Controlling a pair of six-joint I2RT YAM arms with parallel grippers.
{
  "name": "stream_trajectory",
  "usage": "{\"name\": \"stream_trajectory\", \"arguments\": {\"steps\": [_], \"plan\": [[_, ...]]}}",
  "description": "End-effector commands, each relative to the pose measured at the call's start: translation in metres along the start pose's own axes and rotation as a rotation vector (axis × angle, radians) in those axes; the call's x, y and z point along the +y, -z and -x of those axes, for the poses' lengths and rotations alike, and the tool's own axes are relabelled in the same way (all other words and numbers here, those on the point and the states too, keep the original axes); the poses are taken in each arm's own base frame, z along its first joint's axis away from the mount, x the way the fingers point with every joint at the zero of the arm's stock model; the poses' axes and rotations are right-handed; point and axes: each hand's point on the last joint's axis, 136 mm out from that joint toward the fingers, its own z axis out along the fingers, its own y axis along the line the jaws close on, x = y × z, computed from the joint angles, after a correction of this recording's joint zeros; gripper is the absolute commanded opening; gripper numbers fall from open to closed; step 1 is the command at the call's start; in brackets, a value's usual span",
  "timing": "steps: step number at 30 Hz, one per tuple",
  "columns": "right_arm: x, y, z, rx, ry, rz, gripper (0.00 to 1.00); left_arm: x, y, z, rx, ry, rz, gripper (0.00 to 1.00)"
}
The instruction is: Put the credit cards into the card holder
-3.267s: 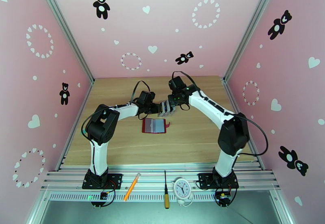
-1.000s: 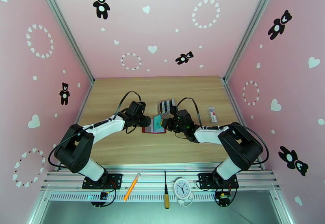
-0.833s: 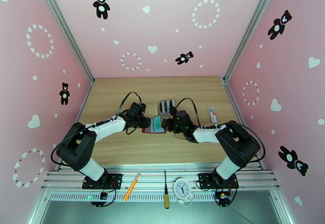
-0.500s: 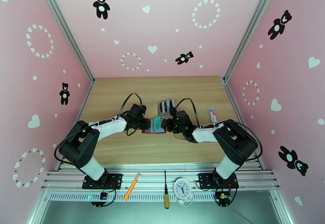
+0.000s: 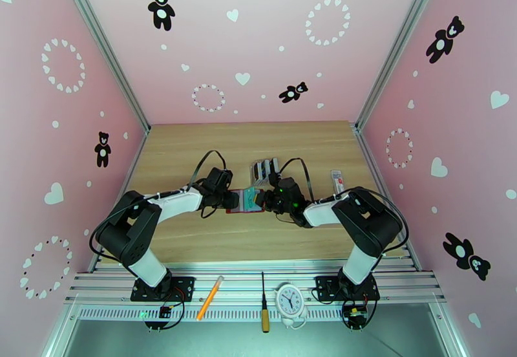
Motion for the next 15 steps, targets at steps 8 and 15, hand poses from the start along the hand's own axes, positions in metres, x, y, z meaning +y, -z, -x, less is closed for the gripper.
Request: {"name": "stream_trajectory", "arguments": {"steps": [8,15], "plan": [[-0.004,-0.008,-0.004,0.008,-0.024,0.014,0.0,0.014,-0.008,-0.023,0.05,0.01,0.025,0.38],[-0.008,-0.006,-0.004,-0.004,-0.036,0.004,0.0,0.015,-0.009,-0.027,0.055,0.018,0.016,0.36]]}}
